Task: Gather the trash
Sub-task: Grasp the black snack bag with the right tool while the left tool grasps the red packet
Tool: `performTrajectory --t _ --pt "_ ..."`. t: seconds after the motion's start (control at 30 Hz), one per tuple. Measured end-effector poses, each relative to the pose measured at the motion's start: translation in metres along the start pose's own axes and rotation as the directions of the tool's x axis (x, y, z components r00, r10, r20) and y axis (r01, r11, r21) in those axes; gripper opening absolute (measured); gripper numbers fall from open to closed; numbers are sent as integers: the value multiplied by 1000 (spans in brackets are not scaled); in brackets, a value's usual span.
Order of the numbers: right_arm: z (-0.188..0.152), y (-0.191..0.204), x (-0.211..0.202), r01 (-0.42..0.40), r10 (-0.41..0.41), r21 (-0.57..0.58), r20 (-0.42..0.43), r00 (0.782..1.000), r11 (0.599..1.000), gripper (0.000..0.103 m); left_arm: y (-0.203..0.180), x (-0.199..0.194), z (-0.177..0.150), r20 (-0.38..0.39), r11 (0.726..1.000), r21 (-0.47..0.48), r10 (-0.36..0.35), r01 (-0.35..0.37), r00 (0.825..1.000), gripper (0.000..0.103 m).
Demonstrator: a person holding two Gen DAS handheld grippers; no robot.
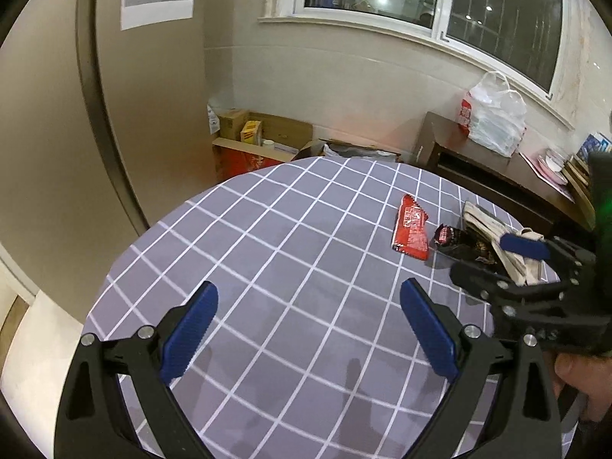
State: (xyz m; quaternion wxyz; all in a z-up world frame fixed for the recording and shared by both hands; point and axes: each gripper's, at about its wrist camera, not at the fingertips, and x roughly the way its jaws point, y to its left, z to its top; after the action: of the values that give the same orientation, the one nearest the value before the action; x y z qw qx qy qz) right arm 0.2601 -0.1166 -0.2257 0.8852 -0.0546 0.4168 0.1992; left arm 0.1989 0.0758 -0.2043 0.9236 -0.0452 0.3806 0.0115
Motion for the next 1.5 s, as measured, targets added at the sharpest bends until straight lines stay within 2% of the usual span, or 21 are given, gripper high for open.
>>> performTrajectory --t 0.17,0.3,0.33,0.37,0.47,0.53,0.7,0.9,1.0,1.07,1.13,1.17,1.27,1.3,1.33,1.37,1.43,1.47,1.5 --pt "5 -8 19 42 -43 -48 -29 999 998 94 -10 11 6 -9 1000 17 -7 7 1000 94" --pt "9 -16 29 41 -46 -79 -53 998 996 80 -12 17 9 -15 1000 17 -10 10 1000 94" --pt "9 -16 30 42 -47 -89 -54 997 995 65 -13 19 10 -18 1000 16 -11 11 1000 94" --pt "9 -16 30 40 -46 -100 -54 997 994 36 -13 20 12 -19 1000 16 -11 11 1000 94" --pt "10 -19 26 -4 0 -68 -68 998 998 29 -18 25 15 -25 999 28 -15 16 1000 94" --pt "8 -17 19 -38 34 -63 -62 997 997 13 -23 30 18 -28 999 42 -19 20 999 94" --pt "-3 -16 5 -98 98 5 -52 994 995 13 -40 47 24 -46 994 98 -39 44 998 94" --pt "-11 -25 0 -97 98 28 -58 993 995 16 -65 79 33 -88 980 186 -47 63 995 94" --pt "-8 -28 -1 -84 85 27 -53 995 996 33 -71 91 36 -105 977 205 -42 63 994 94" --pt "-6 -28 1 -42 43 10 -56 997 999 40 -73 97 40 -110 976 204 -48 70 993 94" --pt "-6 -32 3 -40 41 14 -61 997 999 43 -73 102 44 -113 977 202 -46 68 992 94" --pt "-6 -35 5 -47 48 18 -63 997 999 48 -73 105 46 -120 977 198 -56 79 991 94" --pt "-6 -34 8 -53 53 7 -65 996 999 49 -74 110 47 -145 971 196 -107 135 984 71" --pt "-5 -33 10 -54 54 5 -67 996 999 49 -74 111 47 -144 968 200 -123 150 982 53" --pt "-5 -32 12 -56 56 6 -66 996 998 49 -75 110 47 -141 964 205 -143 170 980 40" --pt "-3 -31 14 -55 55 5 -65 996 998 49 -74 110 46 -143 961 204 -162 189 976 33" --pt "-1 -29 20 -49 48 1 -70 996 999 49 -68 109 44 -141 963 175 -180 203 974 24" --pt "0 -27 25 -39 38 -10 -73 997 999 47 -64 107 43 -144 965 161 -185 208 972 16" --pt "2 -23 27 -18 16 -25 -67 998 1000 44 -61 105 43 -146 966 147 -192 213 971 15"
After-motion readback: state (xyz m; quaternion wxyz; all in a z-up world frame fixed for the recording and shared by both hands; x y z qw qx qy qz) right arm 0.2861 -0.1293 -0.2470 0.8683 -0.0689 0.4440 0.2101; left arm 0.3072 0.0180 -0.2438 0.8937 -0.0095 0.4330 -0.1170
